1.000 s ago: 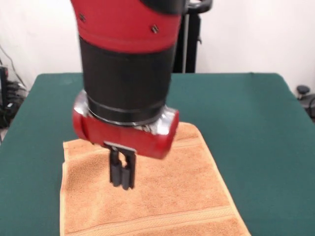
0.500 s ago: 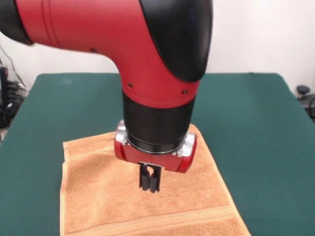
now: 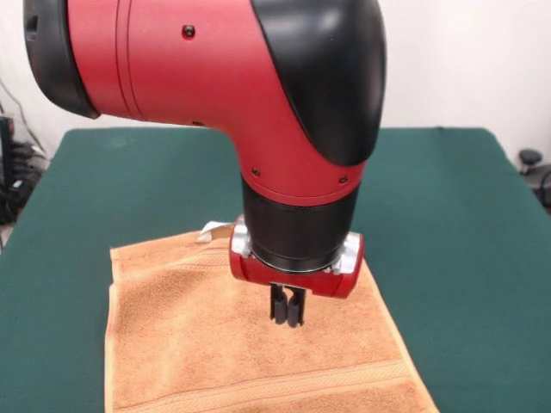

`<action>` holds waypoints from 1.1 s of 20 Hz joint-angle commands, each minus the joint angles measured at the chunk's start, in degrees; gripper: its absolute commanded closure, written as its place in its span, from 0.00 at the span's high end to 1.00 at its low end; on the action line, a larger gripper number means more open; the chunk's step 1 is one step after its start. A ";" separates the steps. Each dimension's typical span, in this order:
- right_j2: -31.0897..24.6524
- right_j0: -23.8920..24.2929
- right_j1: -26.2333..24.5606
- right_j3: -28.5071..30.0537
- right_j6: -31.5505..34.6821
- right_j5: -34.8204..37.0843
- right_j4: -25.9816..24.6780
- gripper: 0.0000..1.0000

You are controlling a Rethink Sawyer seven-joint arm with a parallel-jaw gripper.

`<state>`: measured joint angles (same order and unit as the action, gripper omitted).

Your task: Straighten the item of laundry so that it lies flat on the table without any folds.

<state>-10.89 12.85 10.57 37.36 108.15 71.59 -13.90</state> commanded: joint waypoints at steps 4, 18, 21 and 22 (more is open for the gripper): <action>-1.71 -2.80 -2.39 6.85 4.28 4.42 2.03 0.00; 2.21 -2.48 3.18 12.45 0.21 7.74 0.04 0.00; 3.11 -1.58 0.74 10.77 -2.09 9.70 -1.60 0.00; 2.83 -1.17 0.17 10.93 -2.64 10.29 -1.35 0.00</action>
<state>-9.31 12.25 11.83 38.58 108.15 74.47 -12.98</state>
